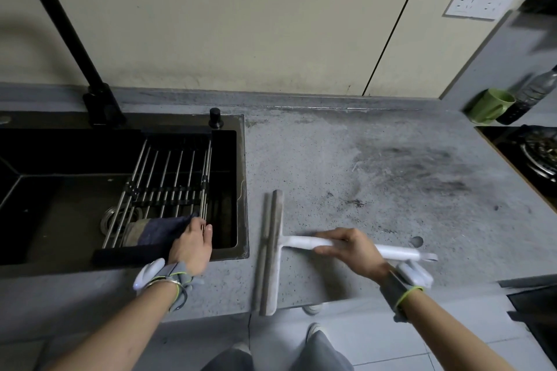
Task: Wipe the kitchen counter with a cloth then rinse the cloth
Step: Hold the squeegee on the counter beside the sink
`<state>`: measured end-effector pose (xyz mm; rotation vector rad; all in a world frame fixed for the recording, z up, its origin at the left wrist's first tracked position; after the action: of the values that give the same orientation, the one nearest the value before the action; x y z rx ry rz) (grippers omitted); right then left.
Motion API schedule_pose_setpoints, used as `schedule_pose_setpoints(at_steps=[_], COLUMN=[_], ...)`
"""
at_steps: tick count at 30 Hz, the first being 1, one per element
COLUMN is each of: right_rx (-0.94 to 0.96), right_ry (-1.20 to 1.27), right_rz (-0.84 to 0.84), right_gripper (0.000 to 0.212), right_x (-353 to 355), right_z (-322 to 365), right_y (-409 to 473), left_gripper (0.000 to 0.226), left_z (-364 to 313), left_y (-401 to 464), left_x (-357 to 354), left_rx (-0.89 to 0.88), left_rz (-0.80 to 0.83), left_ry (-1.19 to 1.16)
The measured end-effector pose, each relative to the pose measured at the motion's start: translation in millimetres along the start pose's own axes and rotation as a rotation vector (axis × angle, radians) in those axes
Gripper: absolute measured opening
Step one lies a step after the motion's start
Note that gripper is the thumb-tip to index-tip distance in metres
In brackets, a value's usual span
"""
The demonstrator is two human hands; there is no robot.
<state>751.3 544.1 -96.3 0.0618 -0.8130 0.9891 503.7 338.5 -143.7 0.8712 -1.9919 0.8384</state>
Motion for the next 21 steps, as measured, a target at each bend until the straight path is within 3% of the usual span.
schedule_pose_setpoints(at_steps=[11,21], right_rx=[-0.145,-0.142], right_ry=[-0.018,-0.117], right_rz=[-0.137,-0.059], right_gripper=[0.024,0.029], right_x=[96.8,69.1], right_z=[-80.9,-68.7], right_y=[-47.1,-22.2], left_gripper=[0.043,0.046], left_z=[-7.4,-16.0], left_y=[10.5,24.0], left_x=[-3.7,-3.9], left_rx=[-0.054,-0.054], left_rz=[-0.059,-0.018], left_ry=[0.030,0.142])
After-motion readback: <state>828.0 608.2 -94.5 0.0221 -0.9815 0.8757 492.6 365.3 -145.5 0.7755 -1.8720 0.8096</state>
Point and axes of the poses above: each hand's wrist, its own y-axis towards the middle knuckle, its own x-axis out of the back of the hand, z = x × y, the point moved 10 cm from there along y, towards the middle knuckle, and after that the axes turned 1 degree about y, right-handed, at the moved point
